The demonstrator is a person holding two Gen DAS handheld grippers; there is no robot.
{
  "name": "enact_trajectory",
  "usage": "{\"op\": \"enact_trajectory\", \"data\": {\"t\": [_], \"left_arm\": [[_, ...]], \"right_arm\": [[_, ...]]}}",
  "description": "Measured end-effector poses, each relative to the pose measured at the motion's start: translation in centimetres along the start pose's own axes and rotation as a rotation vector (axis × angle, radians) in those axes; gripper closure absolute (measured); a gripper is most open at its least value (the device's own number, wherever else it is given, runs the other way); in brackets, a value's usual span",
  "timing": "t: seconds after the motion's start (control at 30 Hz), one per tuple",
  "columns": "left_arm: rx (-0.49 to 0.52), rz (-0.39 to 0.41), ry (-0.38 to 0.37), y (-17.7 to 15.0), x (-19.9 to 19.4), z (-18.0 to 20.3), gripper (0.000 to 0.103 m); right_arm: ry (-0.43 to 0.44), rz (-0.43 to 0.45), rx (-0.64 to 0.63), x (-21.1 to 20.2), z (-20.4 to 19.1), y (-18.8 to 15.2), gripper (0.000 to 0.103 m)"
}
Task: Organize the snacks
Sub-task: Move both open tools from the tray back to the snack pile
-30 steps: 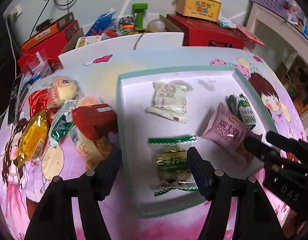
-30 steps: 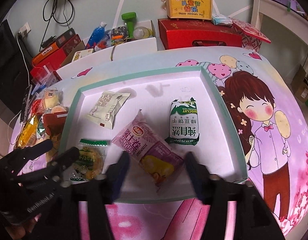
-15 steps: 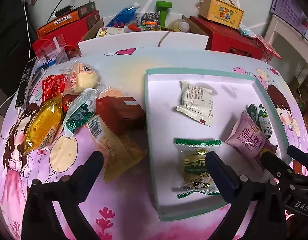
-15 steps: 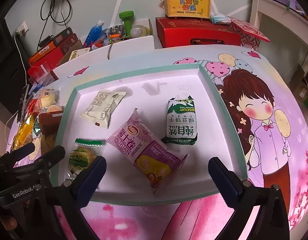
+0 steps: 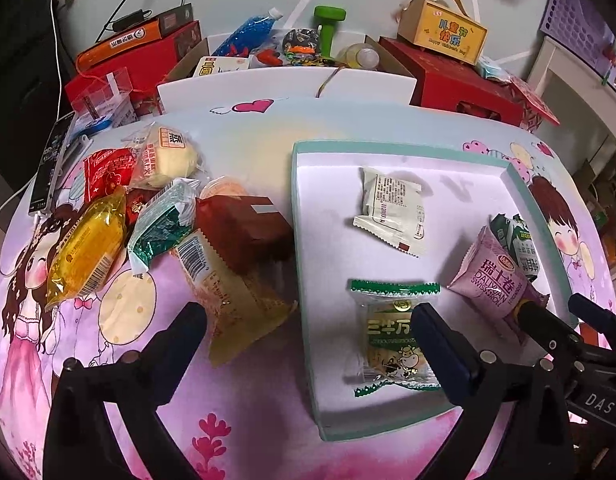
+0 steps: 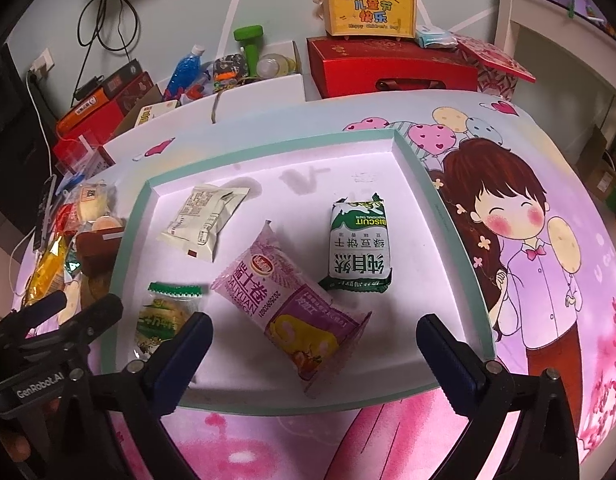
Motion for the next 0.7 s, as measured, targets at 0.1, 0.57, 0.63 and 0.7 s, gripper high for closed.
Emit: {"op": "enact_trajectory", "data": {"t": [0.1,0.57,0.63,0.7], "left_arm": [[-0.009,-0.001,-0.01,0.1,-0.1,-0.4,0.001],[-0.153,0.026,-0.016,1.6,-1.5,-7.0,0.001],[-0.182,0.03,-0.008,1.8,-1.7,-8.4,0.001],[-0.221,0.033,0.008,2.0,-1.9,-10.3,0.001]], "right_arm": [[0.012,-0.003,0.01,0.1,0.0,0.0,0.0],[0.052,0.043,-0.047,0.0,-2.8,0.9,0.0],[0.059,0.049,-0.059,0.0,-3.5,1.0,0.0],[0.069,0.058,-0.072,0.0,-4.2,1.1,0.0]]}}
Point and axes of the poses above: each gripper's, at about its wrist camera, not at the fingertips, and x roughly the way its jaws point, z to its right, y to its top, the point moved 5 cm from there along x, roughly the way its jaws point, and after that the axes turned 5 degrees about -x, right-handed, at the moved point
